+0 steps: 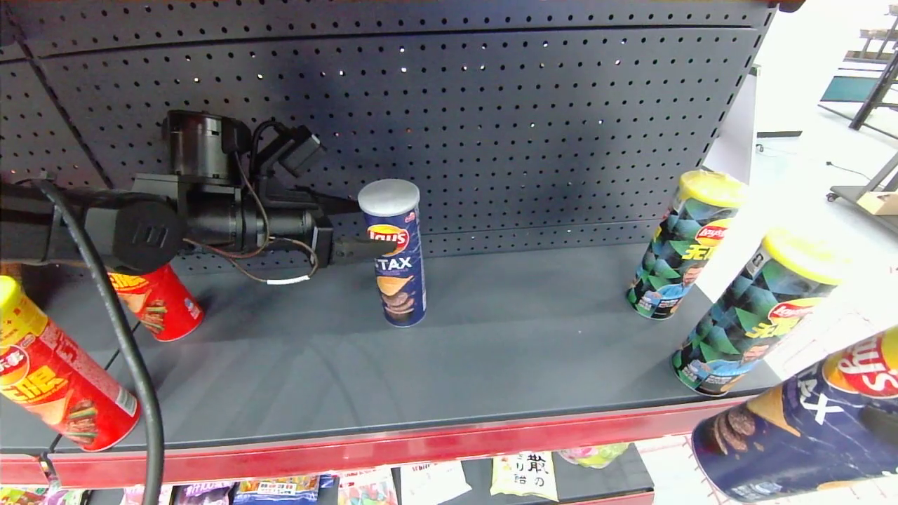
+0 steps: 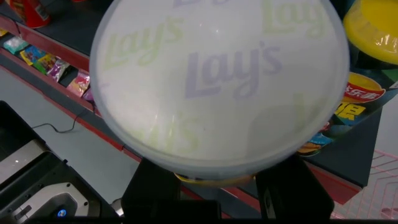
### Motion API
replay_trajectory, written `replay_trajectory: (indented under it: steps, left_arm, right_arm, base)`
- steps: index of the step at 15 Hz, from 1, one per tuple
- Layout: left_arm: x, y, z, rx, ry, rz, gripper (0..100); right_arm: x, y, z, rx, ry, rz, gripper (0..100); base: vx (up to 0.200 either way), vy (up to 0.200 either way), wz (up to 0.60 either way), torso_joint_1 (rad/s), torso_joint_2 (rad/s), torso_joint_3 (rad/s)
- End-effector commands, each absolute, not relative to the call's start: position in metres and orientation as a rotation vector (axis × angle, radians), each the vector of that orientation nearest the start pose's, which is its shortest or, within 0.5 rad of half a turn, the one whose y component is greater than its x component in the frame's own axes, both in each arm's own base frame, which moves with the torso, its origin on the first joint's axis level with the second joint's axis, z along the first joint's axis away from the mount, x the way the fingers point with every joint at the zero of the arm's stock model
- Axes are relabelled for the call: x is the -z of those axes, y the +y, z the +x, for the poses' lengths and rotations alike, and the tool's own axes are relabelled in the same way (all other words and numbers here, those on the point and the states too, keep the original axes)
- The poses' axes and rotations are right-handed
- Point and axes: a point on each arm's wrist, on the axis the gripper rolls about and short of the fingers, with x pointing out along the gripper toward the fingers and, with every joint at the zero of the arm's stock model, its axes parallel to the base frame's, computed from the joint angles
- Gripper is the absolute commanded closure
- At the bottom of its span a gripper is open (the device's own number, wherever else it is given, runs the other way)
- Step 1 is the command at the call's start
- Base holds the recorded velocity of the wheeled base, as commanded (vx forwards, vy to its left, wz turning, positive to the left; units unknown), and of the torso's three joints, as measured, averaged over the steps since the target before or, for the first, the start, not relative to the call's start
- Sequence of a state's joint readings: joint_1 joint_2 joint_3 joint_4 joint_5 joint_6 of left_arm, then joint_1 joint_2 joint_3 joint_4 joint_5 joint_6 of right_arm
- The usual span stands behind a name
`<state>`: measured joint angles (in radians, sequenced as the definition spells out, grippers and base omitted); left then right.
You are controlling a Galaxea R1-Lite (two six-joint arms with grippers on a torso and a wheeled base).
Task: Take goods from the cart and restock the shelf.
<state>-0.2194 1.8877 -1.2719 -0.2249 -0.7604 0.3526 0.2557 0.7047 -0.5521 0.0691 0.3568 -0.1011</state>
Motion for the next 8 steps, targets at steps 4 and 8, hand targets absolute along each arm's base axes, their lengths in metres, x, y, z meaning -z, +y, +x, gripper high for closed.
replay_trajectory:
  steps: [4, 8]
  left_arm:
    - [-0.204, -0.106, 0.367, 1.071, 0.214, 0.200, 0]
    - [-0.200, -0.118, 0.370, 1.097, 0.234, 0.174, 0]
  right_arm:
    - [-0.220, 0.022, 0.051, -0.620, 0.199, -0.086, 100]
    - [-0.220, 0.022, 0.052, -0.617, 0.199, -0.086, 100]
  base:
    - [0.000, 0.000, 0.00, 0.000, 0.00, 0.000]
    - [0.000, 0.000, 0.00, 0.000, 0.00, 0.000]
